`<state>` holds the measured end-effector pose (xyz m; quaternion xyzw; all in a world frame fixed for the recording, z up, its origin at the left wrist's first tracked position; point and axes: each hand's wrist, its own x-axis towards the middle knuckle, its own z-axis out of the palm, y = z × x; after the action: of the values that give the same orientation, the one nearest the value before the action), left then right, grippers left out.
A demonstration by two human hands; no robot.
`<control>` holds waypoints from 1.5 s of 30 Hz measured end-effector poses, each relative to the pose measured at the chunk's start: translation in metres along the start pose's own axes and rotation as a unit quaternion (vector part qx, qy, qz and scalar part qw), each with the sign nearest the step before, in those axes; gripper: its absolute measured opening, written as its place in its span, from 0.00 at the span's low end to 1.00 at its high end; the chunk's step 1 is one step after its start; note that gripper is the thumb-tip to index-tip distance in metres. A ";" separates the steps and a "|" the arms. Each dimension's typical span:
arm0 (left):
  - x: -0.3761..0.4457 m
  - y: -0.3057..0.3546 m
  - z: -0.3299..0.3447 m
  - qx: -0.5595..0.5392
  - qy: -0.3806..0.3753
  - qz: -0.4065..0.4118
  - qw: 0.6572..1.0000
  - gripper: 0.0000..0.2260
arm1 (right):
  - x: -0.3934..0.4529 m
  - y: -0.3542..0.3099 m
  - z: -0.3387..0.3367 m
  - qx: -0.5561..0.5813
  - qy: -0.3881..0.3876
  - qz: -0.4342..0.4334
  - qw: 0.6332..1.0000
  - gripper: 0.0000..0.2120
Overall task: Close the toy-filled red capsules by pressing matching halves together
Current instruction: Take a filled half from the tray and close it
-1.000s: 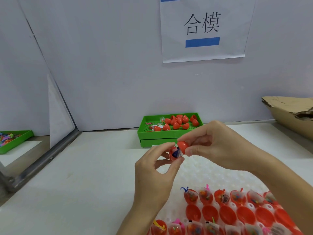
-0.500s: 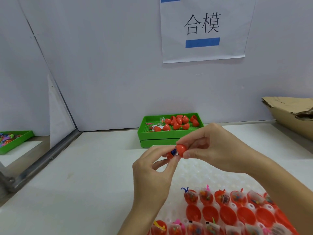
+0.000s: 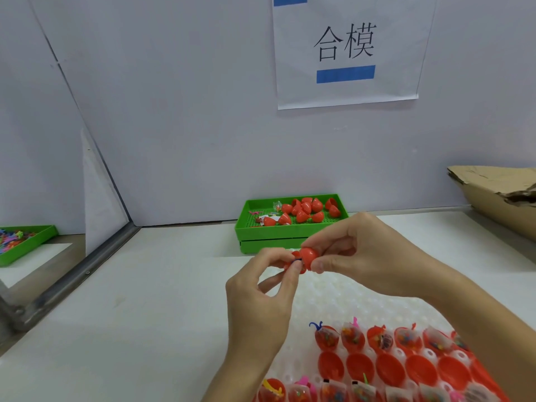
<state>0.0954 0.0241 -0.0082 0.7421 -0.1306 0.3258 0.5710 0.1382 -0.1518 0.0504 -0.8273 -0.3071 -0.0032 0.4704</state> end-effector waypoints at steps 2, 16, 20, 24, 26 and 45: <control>-0.001 0.000 0.000 0.009 0.002 0.005 1.000 0.04 | 0.000 0.000 0.001 -0.008 -0.003 -0.002 1.000 0.08; -0.001 -0.001 -0.002 0.086 -0.019 0.090 0.992 0.10 | 0.000 0.000 -0.002 -0.019 0.015 -0.010 1.000 0.06; 0.000 -0.004 -0.003 0.114 -0.035 0.101 0.988 0.13 | 0.000 0.000 -0.003 -0.011 0.013 -0.007 1.000 0.06; 0.000 -0.003 -0.001 0.093 -0.007 0.085 0.992 0.10 | 0.001 0.000 -0.002 0.006 0.004 0.000 1.000 0.07; -0.001 -0.003 0.000 0.070 -0.002 0.066 0.995 0.10 | 0.001 0.000 -0.002 0.013 0.001 0.002 1.000 0.08; 0.001 0.006 -0.005 -0.066 0.013 -0.044 0.997 0.13 | 0.001 0.000 0.004 0.016 0.032 0.001 0.999 0.08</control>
<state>0.0916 0.0270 -0.0021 0.7037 -0.1118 0.3008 0.6340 0.1379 -0.1480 0.0487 -0.8196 -0.2906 -0.0244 0.4932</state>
